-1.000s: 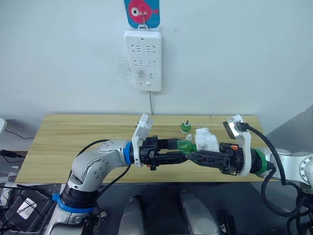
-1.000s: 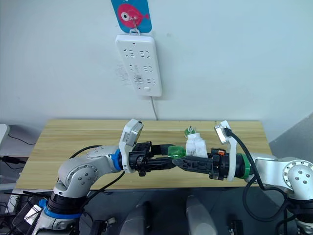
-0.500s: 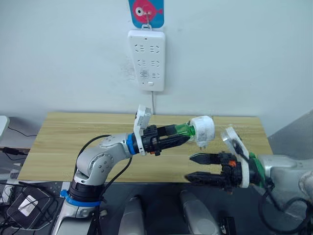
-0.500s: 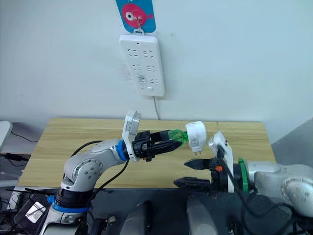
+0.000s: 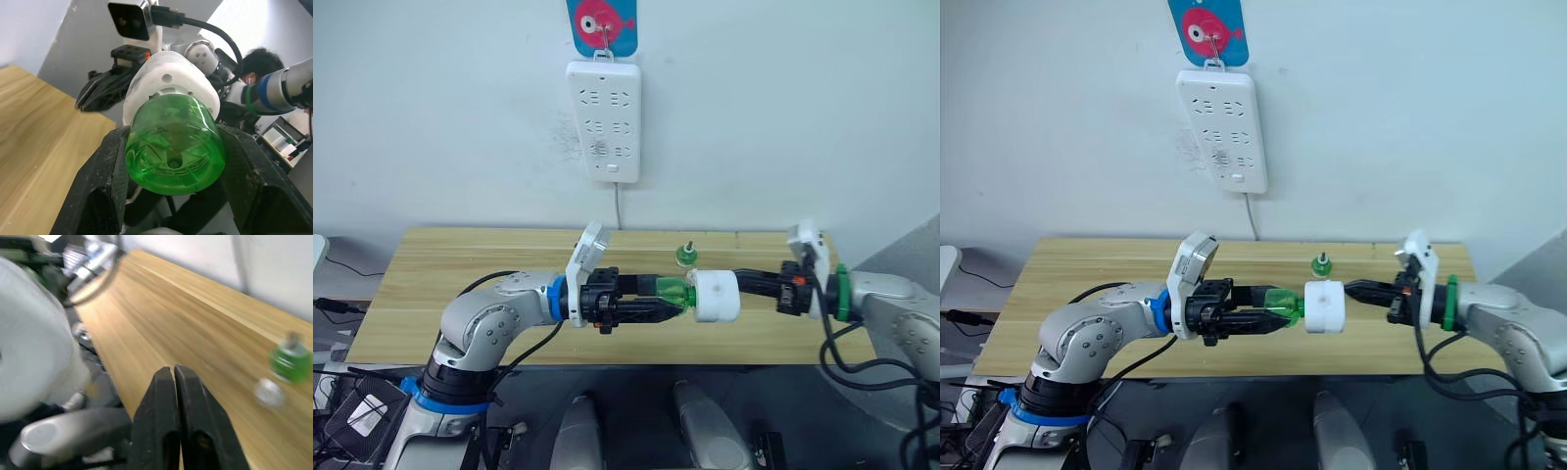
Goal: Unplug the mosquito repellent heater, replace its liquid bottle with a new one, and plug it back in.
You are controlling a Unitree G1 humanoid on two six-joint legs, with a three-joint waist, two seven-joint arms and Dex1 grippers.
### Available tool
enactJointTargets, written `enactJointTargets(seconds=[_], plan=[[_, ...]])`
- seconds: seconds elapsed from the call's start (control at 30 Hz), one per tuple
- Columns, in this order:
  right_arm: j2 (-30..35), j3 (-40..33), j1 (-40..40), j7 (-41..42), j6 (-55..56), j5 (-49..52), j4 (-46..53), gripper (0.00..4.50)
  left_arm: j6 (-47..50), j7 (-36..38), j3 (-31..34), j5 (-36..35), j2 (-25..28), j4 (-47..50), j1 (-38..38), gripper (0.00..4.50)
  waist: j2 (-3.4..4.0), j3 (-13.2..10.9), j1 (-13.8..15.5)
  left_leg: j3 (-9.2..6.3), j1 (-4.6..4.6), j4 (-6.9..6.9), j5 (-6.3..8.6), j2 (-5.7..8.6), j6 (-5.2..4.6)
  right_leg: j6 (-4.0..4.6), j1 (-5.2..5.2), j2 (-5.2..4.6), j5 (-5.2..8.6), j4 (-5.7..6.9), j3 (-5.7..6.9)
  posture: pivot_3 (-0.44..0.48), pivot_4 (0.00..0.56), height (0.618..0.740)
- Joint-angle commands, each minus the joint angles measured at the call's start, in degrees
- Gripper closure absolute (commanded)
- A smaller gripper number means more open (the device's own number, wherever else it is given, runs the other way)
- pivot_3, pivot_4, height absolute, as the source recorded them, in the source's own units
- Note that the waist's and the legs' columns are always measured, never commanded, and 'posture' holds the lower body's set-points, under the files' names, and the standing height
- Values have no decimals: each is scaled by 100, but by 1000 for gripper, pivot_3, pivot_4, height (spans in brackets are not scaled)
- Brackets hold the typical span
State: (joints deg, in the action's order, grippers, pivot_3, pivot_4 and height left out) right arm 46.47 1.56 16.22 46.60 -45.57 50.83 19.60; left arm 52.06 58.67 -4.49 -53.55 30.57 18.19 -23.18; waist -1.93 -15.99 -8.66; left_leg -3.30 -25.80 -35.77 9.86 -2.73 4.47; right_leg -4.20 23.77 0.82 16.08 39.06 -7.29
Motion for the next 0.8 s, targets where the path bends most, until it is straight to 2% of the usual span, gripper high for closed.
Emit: enactJointTargets(seconds=[0.03, 0.13, 0.23, 0.37, 0.57, 0.8], plan=[[2, -84, -29, 161, -344, 423, 614, 4500, -49, -25, 94, -119, -40, 204, -23, 2221, 0, 0, 32, -3, -2, 0, 0, 0, 0, -2, 0, 0, 1, 0, 2, -236, 252, 736], [56, -285, -146, 77, -792, 1064, 1133, 4500, -186, -147, 145, 1, -122, 92, -11, 2221, 0, 0, 78, -7, -4, 0, 1, 0, -1, -4, -1, -1, 2, -2, 7, -235, 254, 736], [124, -534, -182, -119, -1126, 1808, 1547, 4500, -658, -162, -12, 508, -139, -53, 54, 2221, 0, 0, 72, -7, -5, -3, 1, 1, -1, -4, -3, -3, 2, -4, 6, -240, 257, 736], [152, -715, -59, -494, -1315, 2400, 1644, 4500, -1028, -121, -117, 862, -231, -232, 83, 2221, 0, 0, 40, -2, -1, -11, 1, 1, -1, -1, -6, -1, 1, -3, 0, -247, 258, 736], [-61, -922, 569, -1332, -1288, 3042, 1160, 4500, -1090, 93, -265, 947, -217, -178, 166, 2221, 0, 0, 28, 7, -1, -23, 0, 1, -2, 1, -8, -2, -2, -3, -10, -248, 258, 736], [-469, -1122, 938, -2108, -1034, 2662, 264, 4500, -788, 355, -284, 742, -1, 30, 234, 2221, 0, 0, 30, 2, -5, -11, 1, 1, -3, 1, -2, -2, -1, -3, -3, -246, 258, 736]])
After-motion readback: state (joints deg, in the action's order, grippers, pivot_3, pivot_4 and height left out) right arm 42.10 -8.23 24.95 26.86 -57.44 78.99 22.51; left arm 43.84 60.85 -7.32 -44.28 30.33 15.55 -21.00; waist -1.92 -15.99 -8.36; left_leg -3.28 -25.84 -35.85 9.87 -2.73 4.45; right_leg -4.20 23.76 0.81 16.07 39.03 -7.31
